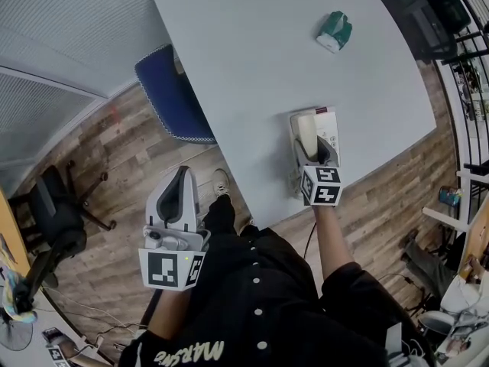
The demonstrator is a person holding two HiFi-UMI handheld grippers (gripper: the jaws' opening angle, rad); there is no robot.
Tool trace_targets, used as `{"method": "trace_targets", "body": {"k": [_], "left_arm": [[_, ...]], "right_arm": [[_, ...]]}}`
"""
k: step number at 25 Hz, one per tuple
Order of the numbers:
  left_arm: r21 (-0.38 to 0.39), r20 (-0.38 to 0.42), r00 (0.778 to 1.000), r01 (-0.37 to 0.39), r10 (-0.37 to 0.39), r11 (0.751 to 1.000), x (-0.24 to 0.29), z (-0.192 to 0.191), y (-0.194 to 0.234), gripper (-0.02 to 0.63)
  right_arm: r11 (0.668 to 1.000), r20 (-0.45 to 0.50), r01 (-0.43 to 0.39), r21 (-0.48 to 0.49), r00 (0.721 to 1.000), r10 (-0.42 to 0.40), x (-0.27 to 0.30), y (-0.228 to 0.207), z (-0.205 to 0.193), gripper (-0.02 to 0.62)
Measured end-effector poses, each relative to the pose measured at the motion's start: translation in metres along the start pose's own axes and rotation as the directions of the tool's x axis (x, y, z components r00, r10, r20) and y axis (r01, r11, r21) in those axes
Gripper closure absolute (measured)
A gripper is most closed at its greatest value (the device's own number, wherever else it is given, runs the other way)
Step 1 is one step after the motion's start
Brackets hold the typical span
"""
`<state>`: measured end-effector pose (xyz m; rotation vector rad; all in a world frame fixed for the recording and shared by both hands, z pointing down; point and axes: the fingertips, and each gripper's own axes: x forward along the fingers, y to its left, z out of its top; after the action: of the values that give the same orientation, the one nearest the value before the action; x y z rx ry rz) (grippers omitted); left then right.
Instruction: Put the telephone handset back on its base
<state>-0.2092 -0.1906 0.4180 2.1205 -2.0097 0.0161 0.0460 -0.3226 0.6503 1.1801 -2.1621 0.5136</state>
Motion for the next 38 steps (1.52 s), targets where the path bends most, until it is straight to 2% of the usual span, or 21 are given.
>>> {"method": "trace_targets", "body": {"k": [13, 25, 38], "left_arm": [[-0.001, -0.018, 1.0, -0.022, 0.022, 1.0, 0.001, -0.004, 0.0, 0.591], [0.002, -0.024, 0.999, -0.025, 0.025, 1.0, 0.005, -0.006, -0.004, 0.591], [0.016, 0.006, 1.0, 0.001, -0.001, 1.0, 0.01, 0.006, -0.017, 0.591]], "right_arm": [[1.0, -0.055, 0.0, -0.008, 0.998, -0.001, 0.012, 0.005, -0.015, 0.359], [0.999, -0.067, 0.001, -0.033, 0.998, -0.003, 0.015, 0.007, -0.017, 0.354], [0.997, 0.023, -0.053, -0.048, 0.998, 0.054, -0.008, 0.007, 0.014, 0.319]]}}
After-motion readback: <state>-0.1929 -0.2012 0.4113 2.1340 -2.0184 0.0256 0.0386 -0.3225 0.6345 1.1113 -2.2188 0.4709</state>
